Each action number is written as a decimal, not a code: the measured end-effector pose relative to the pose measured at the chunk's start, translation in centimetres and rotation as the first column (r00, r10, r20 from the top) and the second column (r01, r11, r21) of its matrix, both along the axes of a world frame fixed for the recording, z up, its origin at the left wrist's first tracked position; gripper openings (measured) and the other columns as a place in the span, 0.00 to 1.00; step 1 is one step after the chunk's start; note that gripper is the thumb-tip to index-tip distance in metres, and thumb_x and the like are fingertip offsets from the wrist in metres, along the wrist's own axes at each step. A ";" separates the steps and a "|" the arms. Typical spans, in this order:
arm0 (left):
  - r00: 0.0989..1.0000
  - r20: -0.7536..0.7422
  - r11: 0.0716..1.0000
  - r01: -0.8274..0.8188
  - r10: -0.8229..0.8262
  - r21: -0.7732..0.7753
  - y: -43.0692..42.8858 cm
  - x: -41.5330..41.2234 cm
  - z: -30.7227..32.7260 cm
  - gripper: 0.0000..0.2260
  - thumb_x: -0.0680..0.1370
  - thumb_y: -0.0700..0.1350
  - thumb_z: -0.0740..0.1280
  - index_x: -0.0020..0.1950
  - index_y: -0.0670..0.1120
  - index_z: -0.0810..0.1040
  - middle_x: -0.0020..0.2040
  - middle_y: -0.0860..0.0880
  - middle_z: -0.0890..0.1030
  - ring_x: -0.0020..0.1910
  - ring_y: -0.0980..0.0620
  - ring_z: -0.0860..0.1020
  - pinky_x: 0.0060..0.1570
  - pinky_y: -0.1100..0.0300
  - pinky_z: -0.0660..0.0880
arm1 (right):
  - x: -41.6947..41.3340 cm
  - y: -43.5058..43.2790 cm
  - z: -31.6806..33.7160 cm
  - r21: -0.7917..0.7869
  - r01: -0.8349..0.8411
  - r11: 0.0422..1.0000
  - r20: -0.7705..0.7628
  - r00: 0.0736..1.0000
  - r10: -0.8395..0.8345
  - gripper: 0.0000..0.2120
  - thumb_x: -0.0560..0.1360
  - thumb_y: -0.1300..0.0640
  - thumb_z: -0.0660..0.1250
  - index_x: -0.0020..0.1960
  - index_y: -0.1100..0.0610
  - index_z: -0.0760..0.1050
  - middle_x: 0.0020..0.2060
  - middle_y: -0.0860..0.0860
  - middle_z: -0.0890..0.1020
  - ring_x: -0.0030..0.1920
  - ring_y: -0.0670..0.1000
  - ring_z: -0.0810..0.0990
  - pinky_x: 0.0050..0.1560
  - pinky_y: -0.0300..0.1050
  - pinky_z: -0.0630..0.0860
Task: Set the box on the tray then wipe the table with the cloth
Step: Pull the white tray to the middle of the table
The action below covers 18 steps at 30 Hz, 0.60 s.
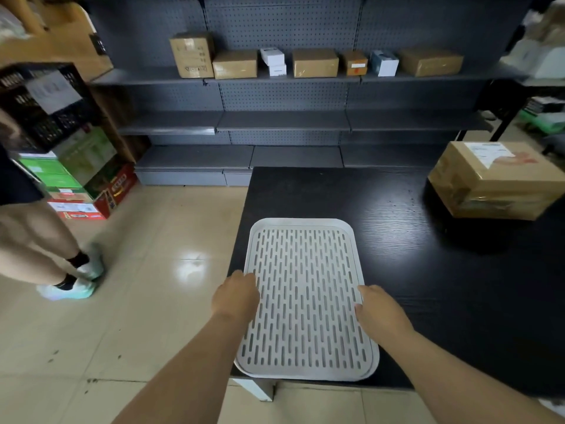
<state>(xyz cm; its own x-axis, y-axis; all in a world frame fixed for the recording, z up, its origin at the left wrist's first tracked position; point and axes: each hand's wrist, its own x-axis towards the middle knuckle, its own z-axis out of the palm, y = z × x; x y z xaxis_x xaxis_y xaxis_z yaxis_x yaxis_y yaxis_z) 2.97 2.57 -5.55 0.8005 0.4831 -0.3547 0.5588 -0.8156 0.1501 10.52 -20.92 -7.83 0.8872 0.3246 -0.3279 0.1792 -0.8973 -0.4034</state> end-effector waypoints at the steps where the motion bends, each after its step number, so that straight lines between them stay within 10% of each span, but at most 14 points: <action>1: 1.000 -0.008 1.000 -0.005 0.004 -0.002 0.1 0.1 0.0 0.14 0.79 0.39 0.55 0.61 0.44 0.74 0.59 0.45 0.74 0.56 0.46 0.77 0.57 0.52 0.76 | 0.1 0.0 -0.1 0.004 0.002 1.000 -0.009 1.000 -0.002 0.11 0.81 0.57 0.55 0.53 0.56 0.76 0.49 0.51 0.76 0.45 0.49 0.78 0.48 0.43 0.80; 18: 1.000 -0.006 1.000 -0.008 0.008 -0.002 -0.2 1.8 0.4 0.15 0.80 0.35 0.57 0.62 0.41 0.78 0.60 0.44 0.80 0.58 0.46 0.79 0.58 0.57 0.76 | 2.3 -1.2 1.1 0.024 0.075 0.997 0.007 0.997 -0.076 0.15 0.80 0.65 0.53 0.54 0.62 0.78 0.49 0.55 0.82 0.43 0.49 0.78 0.47 0.42 0.79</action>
<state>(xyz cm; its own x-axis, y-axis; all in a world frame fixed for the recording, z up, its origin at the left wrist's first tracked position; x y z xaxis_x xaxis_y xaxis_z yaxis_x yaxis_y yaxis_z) 4.77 2.32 -5.15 0.7946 0.4887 -0.3602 0.5661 -0.8108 0.1486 12.83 -22.16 -6.72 0.9121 0.2643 -0.3135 0.1147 -0.8985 -0.4238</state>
